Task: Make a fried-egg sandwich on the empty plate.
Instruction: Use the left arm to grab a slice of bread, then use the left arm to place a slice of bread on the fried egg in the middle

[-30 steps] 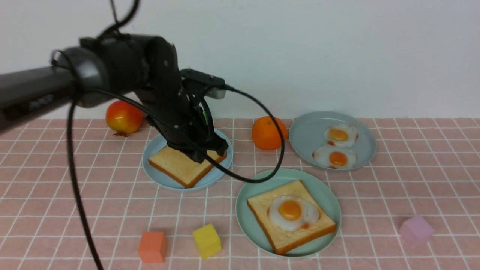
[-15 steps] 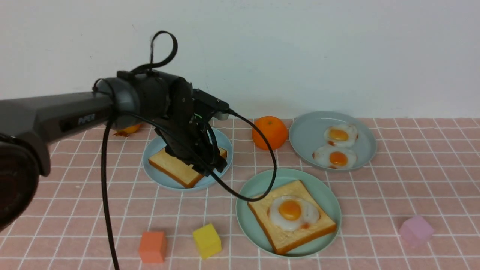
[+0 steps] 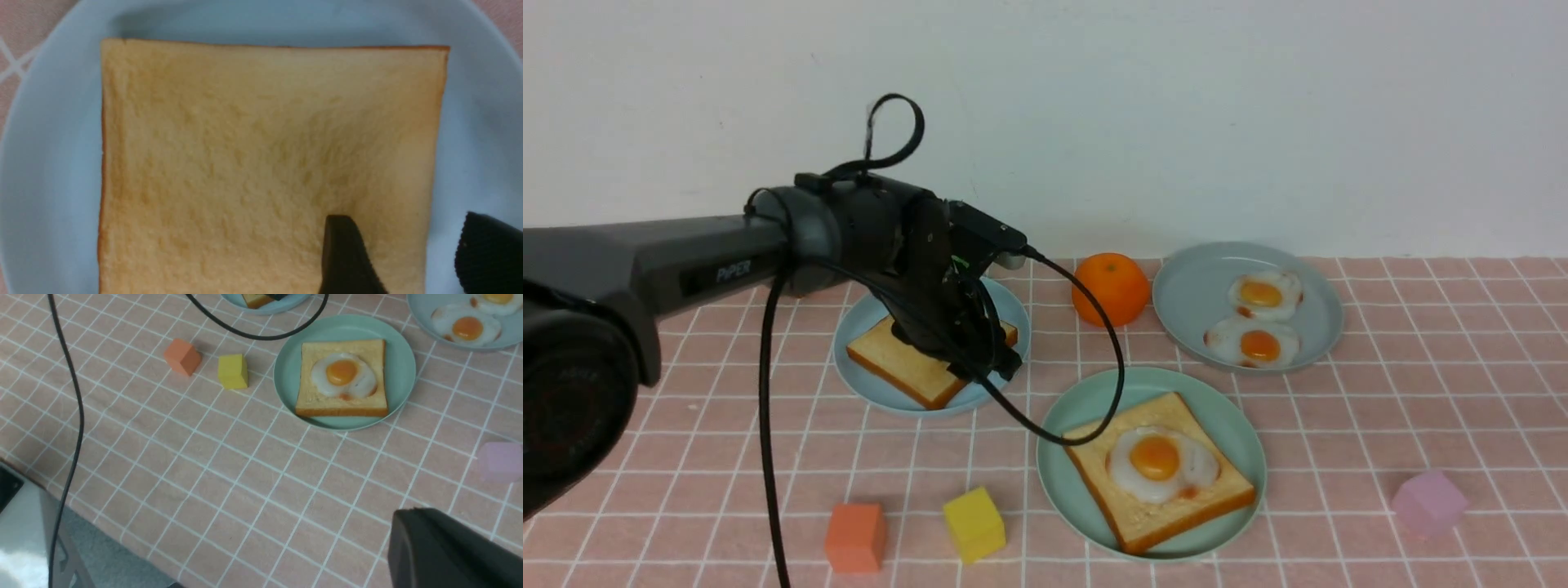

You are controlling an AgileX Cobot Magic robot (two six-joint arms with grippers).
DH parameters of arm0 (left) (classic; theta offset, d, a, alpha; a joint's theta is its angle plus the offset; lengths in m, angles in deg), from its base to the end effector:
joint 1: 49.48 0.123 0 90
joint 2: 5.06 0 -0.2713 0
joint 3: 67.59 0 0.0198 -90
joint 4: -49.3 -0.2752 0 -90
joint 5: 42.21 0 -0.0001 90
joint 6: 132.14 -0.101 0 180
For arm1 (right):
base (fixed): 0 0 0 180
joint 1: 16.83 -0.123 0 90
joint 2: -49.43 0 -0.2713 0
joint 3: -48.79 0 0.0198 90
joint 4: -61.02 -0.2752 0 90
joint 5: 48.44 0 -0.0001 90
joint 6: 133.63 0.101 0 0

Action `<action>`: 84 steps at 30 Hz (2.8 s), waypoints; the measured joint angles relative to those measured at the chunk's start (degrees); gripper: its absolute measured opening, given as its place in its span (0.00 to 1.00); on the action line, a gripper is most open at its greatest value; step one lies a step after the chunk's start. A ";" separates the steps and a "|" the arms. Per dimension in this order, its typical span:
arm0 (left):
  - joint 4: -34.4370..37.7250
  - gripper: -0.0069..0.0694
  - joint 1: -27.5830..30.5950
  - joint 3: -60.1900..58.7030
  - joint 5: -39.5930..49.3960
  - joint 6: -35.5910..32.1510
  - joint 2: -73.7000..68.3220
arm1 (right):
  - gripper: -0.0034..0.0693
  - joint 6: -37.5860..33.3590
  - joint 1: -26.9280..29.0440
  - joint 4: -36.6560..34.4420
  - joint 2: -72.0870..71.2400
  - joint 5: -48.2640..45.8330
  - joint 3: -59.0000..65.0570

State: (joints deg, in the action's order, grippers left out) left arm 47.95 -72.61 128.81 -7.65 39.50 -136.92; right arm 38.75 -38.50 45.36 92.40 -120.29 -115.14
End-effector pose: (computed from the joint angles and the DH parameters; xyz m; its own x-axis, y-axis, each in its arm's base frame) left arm 0.4497 -0.1906 0.1371 -0.7220 0.4873 -0.4911 0.5124 0.8536 0.0937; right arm 0.0850 0.0617 0.4033 -0.5750 -0.2762 -0.7702 -0.5658 0.8141 0.1305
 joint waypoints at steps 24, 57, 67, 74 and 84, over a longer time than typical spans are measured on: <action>-1.65 0.17 0.00 0.22 5.05 -1.10 5.74 | 0.09 0.00 0.00 -0.40 0.00 0.00 0.00; 5.47 0.16 -23.29 -2.42 6.54 -11.46 8.06 | 0.09 0.00 -0.06 -0.24 0.00 0.00 0.00; 5.65 0.16 -23.29 -2.42 6.54 -14.14 7.07 | 0.09 0.00 -0.06 0.76 0.00 0.00 0.00; 7.64 0.16 -23.29 -2.42 6.01 -14.57 7.01 | 0.09 0.00 -0.06 1.81 0.00 0.00 0.00; 8.10 0.16 -23.29 -2.42 5.05 -14.93 5.84 | 0.10 0.00 -0.06 2.17 0.00 0.00 0.00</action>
State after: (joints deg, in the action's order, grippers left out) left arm 56.04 -95.89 126.39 -2.60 24.57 -131.07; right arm 38.75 -38.56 47.53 92.40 -120.29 -115.14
